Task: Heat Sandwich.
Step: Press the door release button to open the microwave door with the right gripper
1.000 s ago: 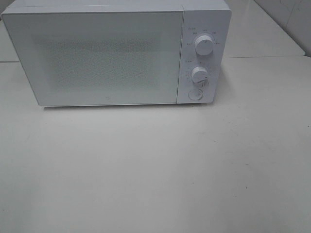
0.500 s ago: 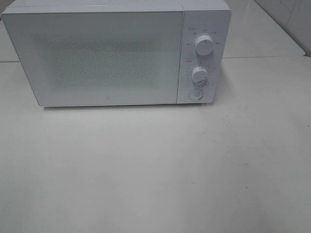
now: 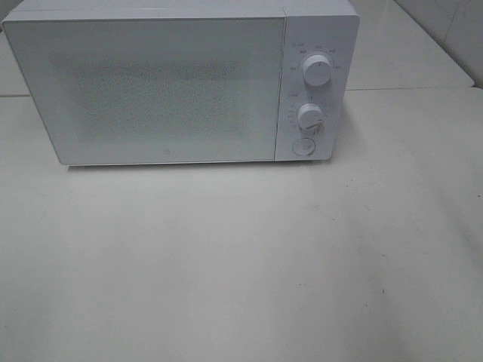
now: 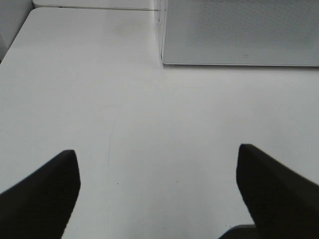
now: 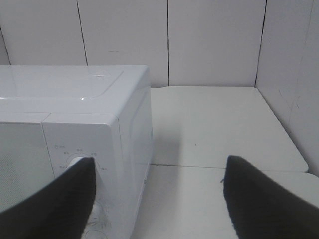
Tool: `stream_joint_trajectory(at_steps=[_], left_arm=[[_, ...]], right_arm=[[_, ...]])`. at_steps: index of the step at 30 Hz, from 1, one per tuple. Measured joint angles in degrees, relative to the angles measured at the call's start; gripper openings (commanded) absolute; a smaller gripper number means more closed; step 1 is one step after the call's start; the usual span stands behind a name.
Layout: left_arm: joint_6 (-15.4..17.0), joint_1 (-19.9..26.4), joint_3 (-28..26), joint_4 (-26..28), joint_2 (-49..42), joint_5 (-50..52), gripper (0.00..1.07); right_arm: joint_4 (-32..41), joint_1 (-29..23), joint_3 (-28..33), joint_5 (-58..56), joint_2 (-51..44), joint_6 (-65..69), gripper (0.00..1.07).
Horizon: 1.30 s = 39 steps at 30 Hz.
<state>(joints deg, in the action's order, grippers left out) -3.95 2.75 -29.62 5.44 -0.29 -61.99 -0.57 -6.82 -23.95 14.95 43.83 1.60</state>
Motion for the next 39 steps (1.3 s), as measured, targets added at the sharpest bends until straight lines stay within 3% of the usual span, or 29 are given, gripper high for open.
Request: stream_joint_trajectory(at_steps=[9, 14, 20, 21, 23, 24, 25, 28, 33, 37, 39], left_arm=[[0.0, 0.0, 0.0, 0.0, 0.0, 0.0, 0.81], [0.0, 0.0, 0.0, 0.0, 0.0, 0.0, 0.81], [0.0, 0.0, 0.0, 0.0, 0.0, 0.0, 0.81], [0.0, 0.0, 0.0, 0.0, 0.0, 0.0, 0.81], [0.0, 0.0, 0.0, 0.0, 0.0, 0.0, 0.81], [0.0, 0.0, 0.0, 0.0, 0.0, 0.0, 0.81], [0.0, 0.0, 0.0, 0.0, 0.0, 0.0, 0.81], [0.0, 0.0, 0.0, 0.0, 0.0, 0.0, 0.81], [0.0, 0.0, 0.0, 0.0, 0.0, 0.0, 0.81], [0.0, 0.0, 0.0, 0.0, 0.0, 0.0, 0.81], [0.0, 0.0, 0.0, 0.0, 0.0, 0.0, 0.81]], right_arm=[[0.0, 0.0, 0.5, 8.5, 12.6, 1.4, 0.68], [-2.3, 0.0, 0.5, 11.5, 19.9, 6.2, 0.6], [-14.9, 0.0, 0.5, 20.6, 29.0, 16.4, 0.38], [-16.4, 0.0, 0.5, 22.2, 30.3, 18.1, 0.25], [-18.7, 0.0, 0.5, 25.0, 32.3, 21.0, 0.12], [-18.7, 0.0, 0.5, 25.0, 32.3, 21.0, 0.12], [-20.3, 0.0, 0.5, 27.2, 34.3, 22.6, 0.01], [-21.5, -0.1, 0.5, 29.7, 38.0, 23.9, 0.0], [-20.3, -1.5, 0.4, 29.9, 40.2, 24.1, 0.0], [-6.8, -9.7, 0.5, 30.8, 45.7, 18.4, 0.0], [-3.5, -11.4, 0.5, 31.3, 46.9, 16.5, 0.0]])
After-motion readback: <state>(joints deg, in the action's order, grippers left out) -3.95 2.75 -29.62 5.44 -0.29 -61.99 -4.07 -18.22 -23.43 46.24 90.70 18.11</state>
